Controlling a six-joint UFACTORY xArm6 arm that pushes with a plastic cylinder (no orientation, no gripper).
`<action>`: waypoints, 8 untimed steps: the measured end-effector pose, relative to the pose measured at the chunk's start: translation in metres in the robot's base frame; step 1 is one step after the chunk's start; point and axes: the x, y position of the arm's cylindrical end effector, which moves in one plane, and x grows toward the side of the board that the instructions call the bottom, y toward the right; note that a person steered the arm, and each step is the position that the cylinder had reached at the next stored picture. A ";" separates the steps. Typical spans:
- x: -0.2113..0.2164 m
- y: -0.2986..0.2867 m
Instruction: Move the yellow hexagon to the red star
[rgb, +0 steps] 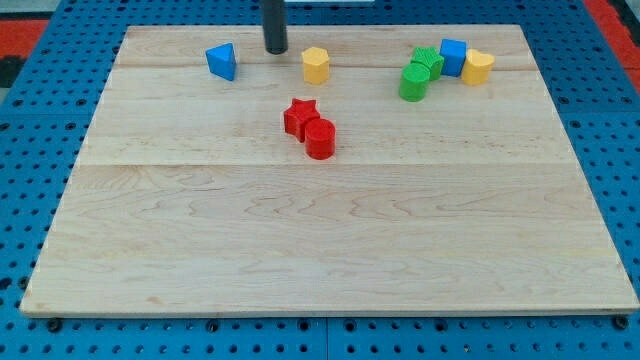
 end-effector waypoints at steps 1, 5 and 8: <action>0.020 0.036; 0.074 0.113; 0.097 0.077</action>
